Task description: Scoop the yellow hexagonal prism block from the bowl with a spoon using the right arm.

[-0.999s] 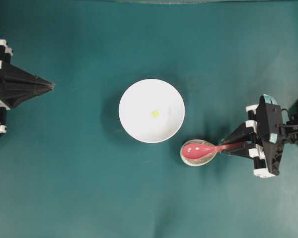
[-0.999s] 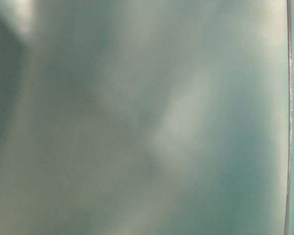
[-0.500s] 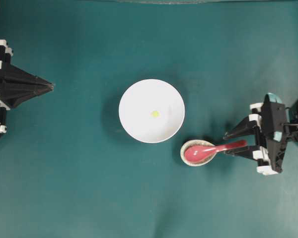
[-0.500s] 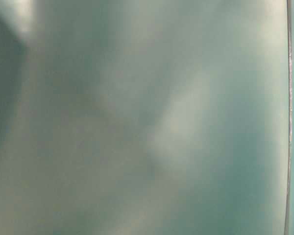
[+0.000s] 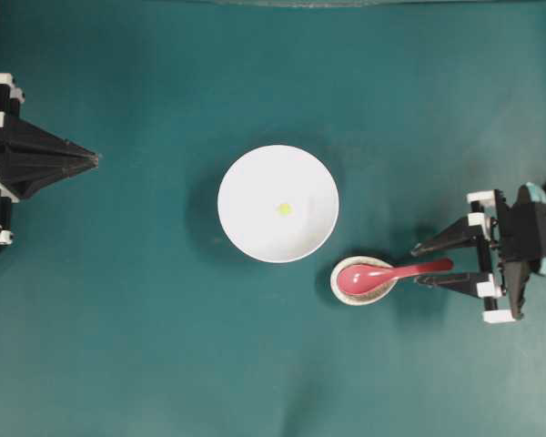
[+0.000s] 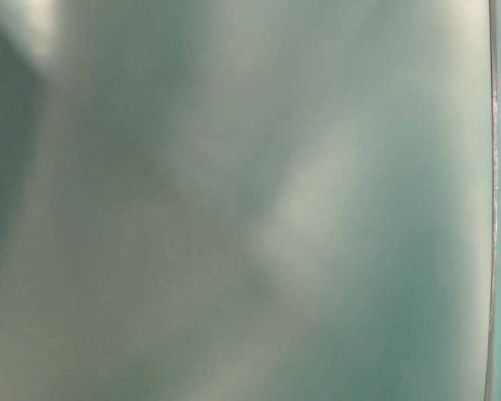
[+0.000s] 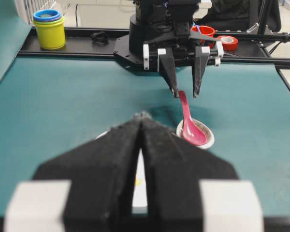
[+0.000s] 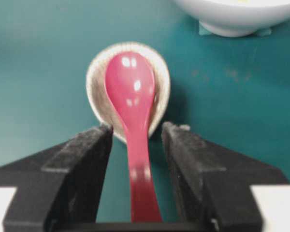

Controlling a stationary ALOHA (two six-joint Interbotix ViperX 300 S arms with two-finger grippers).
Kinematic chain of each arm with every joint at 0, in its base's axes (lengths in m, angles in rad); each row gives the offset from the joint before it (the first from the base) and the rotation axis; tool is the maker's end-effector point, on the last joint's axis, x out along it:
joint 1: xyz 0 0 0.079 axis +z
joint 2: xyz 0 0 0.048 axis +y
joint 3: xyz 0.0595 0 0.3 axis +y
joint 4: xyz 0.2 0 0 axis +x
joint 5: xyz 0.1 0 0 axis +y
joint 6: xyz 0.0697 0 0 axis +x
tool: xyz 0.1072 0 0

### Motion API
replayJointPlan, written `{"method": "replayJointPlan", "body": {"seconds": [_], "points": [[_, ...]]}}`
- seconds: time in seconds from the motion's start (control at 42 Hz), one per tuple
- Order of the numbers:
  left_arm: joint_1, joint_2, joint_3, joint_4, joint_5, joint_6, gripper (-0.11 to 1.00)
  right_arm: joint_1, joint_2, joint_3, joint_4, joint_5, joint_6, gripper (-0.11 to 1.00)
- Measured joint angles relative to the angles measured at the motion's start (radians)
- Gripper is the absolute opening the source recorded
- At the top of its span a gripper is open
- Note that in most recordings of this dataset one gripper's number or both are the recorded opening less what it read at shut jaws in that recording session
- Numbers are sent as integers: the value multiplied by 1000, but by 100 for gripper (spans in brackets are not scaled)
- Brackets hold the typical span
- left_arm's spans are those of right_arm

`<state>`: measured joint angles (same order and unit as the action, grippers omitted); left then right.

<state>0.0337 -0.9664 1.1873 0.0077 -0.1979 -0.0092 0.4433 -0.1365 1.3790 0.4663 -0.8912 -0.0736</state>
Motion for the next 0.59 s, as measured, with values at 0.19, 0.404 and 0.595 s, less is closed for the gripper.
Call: {"method": "replayJointPlan", "body": {"seconds": [0.19, 0.404, 0.595], "points": [[0, 0, 0, 0, 0, 0, 0, 17, 118, -8, -2, -115, 3, 51], [0, 0, 0, 0, 0, 0, 0, 17, 187, -11, -23, -167, 41, 51], [0, 0, 0, 0, -2, 0, 0, 17, 224, -15, -40, -176, 55, 51]]}}
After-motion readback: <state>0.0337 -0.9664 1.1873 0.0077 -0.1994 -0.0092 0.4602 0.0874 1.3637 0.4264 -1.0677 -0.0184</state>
